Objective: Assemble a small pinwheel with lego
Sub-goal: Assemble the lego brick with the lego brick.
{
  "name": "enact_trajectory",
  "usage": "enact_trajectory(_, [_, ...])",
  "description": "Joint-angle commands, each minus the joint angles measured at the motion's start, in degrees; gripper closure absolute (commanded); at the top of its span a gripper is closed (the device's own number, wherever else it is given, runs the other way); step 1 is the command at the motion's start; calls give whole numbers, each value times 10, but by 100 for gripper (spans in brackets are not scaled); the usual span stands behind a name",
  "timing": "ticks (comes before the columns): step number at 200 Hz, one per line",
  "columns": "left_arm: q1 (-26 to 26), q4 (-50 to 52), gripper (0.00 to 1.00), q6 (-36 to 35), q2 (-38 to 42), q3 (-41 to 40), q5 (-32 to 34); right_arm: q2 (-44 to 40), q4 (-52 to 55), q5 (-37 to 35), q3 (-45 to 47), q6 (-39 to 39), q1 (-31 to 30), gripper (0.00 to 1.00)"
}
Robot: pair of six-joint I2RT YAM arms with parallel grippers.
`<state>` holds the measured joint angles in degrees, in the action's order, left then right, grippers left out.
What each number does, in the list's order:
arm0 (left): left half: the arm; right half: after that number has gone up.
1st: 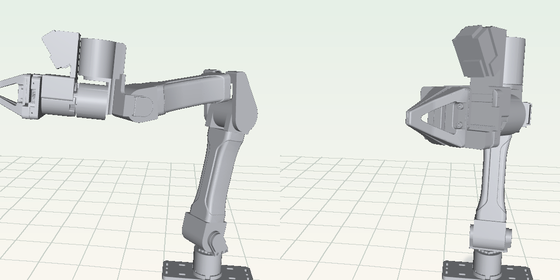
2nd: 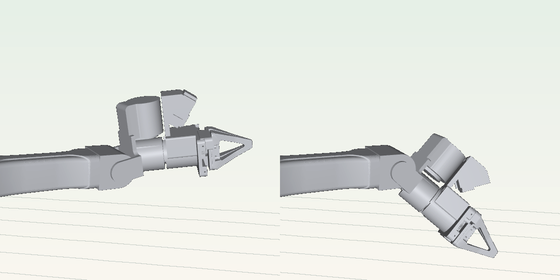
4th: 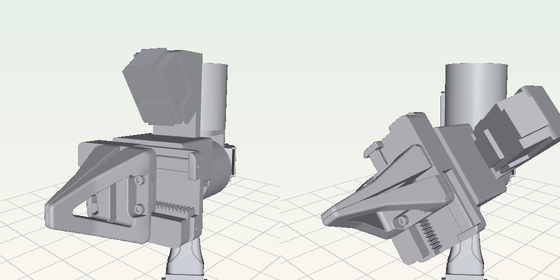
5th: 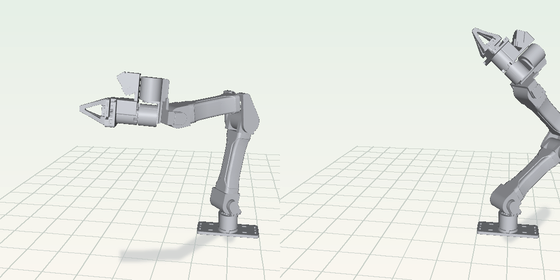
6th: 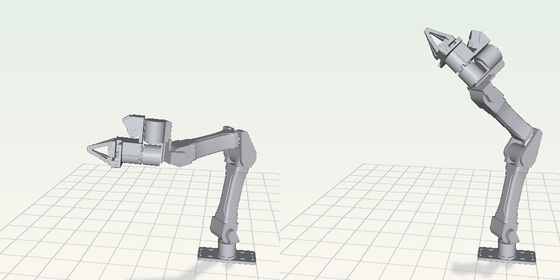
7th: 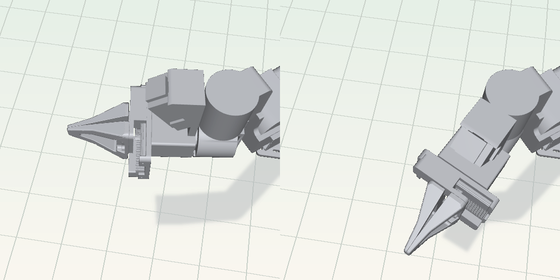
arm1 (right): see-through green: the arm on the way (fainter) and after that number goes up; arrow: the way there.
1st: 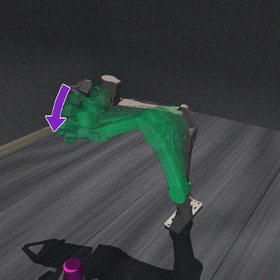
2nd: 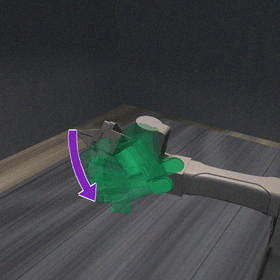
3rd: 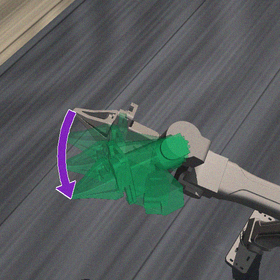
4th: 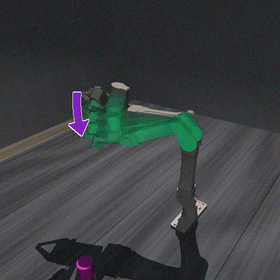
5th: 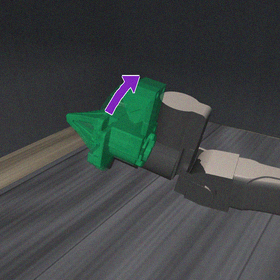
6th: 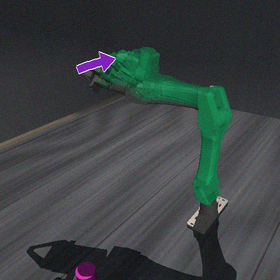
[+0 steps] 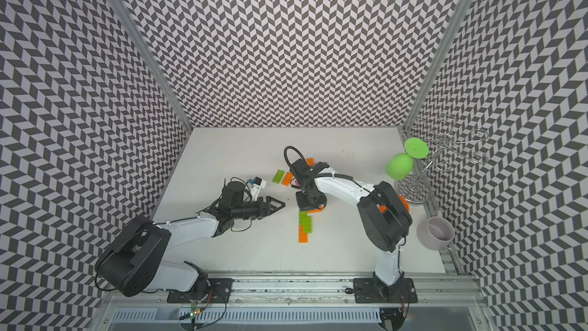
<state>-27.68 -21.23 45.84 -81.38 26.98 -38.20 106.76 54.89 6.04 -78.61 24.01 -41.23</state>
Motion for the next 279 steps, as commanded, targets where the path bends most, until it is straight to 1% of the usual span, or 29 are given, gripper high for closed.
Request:
enact_trajectory(1, [-1, 3, 27, -14, -3, 10, 3, 8, -7, 21, -7, 6, -7, 98])
enact_trajectory(17, [-1, 4, 27, -15, -4, 9, 2, 9, -10, 31, -8, 6, -8, 98])
enact_trajectory(53, [-1, 3, 27, -15, -4, 8, 2, 19, -14, 28, -4, 9, -9, 98])
enact_trajectory(100, [-1, 3, 27, -14, -1, 5, 3, 37, -19, 6, 0, 22, -9, 98])
enact_trajectory(160, [-1, 2, 27, -15, -5, 7, 2, 42, -20, 6, 8, 38, -10, 98])
enact_trajectory(213, [2, 1, 27, -14, -2, 3, 3, 43, 0, -40, 34, 100, -27, 97])
enact_trajectory(239, [5, -1, 27, -13, -1, -1, 2, 46, -17, -41, 59, 127, -31, 96])
enact_trajectory(255, [7, 0, 27, -14, 0, -1, 1, 55, -26, -32, 61, 122, -34, 96])
enact_trajectory(279, [13, 5, 27, -16, 7, -4, 1, 94, -4, -48, 30, 84, -57, 98])
